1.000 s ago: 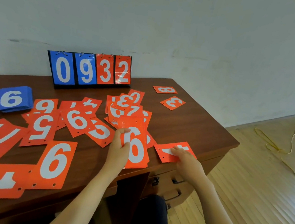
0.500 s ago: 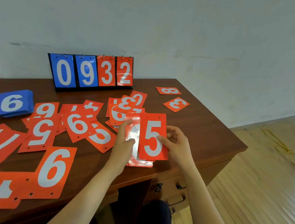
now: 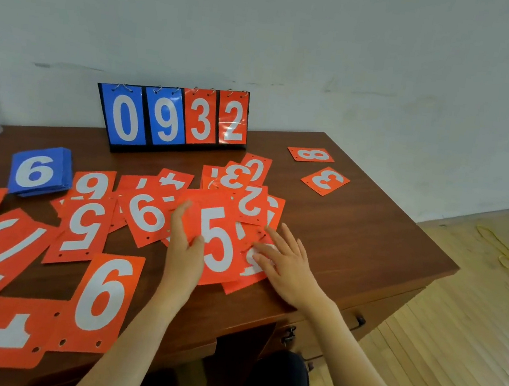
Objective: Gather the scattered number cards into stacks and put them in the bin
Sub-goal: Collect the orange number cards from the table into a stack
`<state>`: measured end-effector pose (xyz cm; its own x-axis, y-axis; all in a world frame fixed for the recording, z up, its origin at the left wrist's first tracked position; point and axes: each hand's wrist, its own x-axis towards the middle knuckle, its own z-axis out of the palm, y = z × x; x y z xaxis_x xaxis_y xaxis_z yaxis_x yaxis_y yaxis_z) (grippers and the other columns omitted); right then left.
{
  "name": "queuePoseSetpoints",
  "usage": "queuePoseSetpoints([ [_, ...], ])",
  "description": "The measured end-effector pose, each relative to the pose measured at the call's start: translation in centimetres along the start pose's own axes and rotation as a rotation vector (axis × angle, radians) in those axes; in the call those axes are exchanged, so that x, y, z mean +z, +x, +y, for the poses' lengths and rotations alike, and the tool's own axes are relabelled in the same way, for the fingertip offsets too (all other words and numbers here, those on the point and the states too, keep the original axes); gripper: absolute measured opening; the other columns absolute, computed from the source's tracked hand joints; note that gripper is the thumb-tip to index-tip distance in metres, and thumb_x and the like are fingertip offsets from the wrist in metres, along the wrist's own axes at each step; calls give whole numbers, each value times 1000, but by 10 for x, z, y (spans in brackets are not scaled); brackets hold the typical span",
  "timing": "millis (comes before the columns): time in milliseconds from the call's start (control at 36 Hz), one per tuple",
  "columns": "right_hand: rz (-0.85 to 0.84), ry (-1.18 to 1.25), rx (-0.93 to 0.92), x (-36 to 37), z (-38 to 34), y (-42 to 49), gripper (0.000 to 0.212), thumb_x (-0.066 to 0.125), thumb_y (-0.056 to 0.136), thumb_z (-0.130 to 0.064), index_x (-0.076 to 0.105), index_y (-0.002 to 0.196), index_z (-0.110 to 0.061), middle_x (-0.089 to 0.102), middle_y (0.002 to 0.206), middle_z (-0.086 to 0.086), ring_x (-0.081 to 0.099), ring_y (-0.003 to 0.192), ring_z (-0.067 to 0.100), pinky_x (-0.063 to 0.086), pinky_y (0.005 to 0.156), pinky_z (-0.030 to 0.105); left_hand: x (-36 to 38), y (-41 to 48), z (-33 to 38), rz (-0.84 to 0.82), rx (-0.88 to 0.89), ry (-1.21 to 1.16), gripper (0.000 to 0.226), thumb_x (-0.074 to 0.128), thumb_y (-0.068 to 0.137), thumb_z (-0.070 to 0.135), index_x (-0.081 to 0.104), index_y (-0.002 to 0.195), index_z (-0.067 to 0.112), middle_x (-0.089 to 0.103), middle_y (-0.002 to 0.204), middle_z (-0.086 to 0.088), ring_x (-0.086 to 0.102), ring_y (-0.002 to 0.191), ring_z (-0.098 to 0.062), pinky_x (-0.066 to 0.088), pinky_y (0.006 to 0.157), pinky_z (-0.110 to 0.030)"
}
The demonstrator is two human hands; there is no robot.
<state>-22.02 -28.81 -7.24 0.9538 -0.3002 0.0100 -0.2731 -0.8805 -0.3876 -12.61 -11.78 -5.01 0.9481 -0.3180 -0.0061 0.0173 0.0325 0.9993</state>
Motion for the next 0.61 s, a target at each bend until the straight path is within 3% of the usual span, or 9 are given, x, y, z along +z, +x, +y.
queuePoseSetpoints([
  [139, -2, -164, 178, -4, 18, -13, 51, 24, 99, -50, 24, 148, -34, 0, 160, -7, -20, 144, 19, -9, 115, 48, -8, -1, -2, 26, -55, 5, 53, 47, 97, 8, 32, 127, 49, 34, 145, 5, 40, 131, -21, 47, 97, -51],
  [278, 50, -202, 362, -10, 33, -38, 53, 24, 99, -52, 28, 147, -30, 2, 160, -2, -16, 145, 23, -7, 115, 48, -6, -11, -3, 9, -73, 21, 54, 46, 96, 6, 31, 125, 49, 31, 147, 4, 36, 134, -22, 45, 99, -52],
  [333, 100, -180, 350, -9, 38, -48, 47, 30, 100, -45, 35, 144, -28, 10, 159, -1, -8, 147, 23, -1, 117, 44, -4, -14, -3, 4, -74, 29, 53, 47, 96, 7, 31, 125, 49, 30, 148, 4, 34, 135, -23, 44, 100, -52],
  [389, 164, -88, 250, -9, 41, -57, 36, 37, 101, -26, 49, 135, -25, 29, 153, 0, 14, 146, 23, 15, 116, 38, -3, -19, -2, -6, -78, 26, 52, 47, 96, 7, 32, 129, 46, 29, 148, 3, 34, 135, -22, 44, 100, -52],
  [444, 115, -28, 191, -9, 38, -66, 39, 37, 100, -13, 50, 135, -25, 37, 149, -3, 28, 141, 18, 25, 113, 30, -1, -23, 0, -20, -81, 16, 52, 46, 96, 6, 32, 132, 42, 30, 147, 3, 34, 134, -21, 44, 100, -50],
  [500, 56, -70, 156, -7, 33, -75, 43, 34, 101, -18, 39, 142, -27, 31, 153, -5, 23, 143, 14, 20, 115, 28, -1, -27, 1, -29, -67, 12, 51, 47, 96, 6, 32, 127, 44, 32, 146, 4, 36, 133, -22, 45, 100, -49],
  [611, 29, -35, 143, -6, 24, -91, 53, 35, 98, -46, 24, 148, -33, 19, 157, -10, 11, 146, 10, 13, 117, 31, 0, -34, 2, -39, -61, -4, 51, 48, 95, 6, 32, 122, 47, 33, 145, 4, 37, 133, -23, 46, 99, -50],
])
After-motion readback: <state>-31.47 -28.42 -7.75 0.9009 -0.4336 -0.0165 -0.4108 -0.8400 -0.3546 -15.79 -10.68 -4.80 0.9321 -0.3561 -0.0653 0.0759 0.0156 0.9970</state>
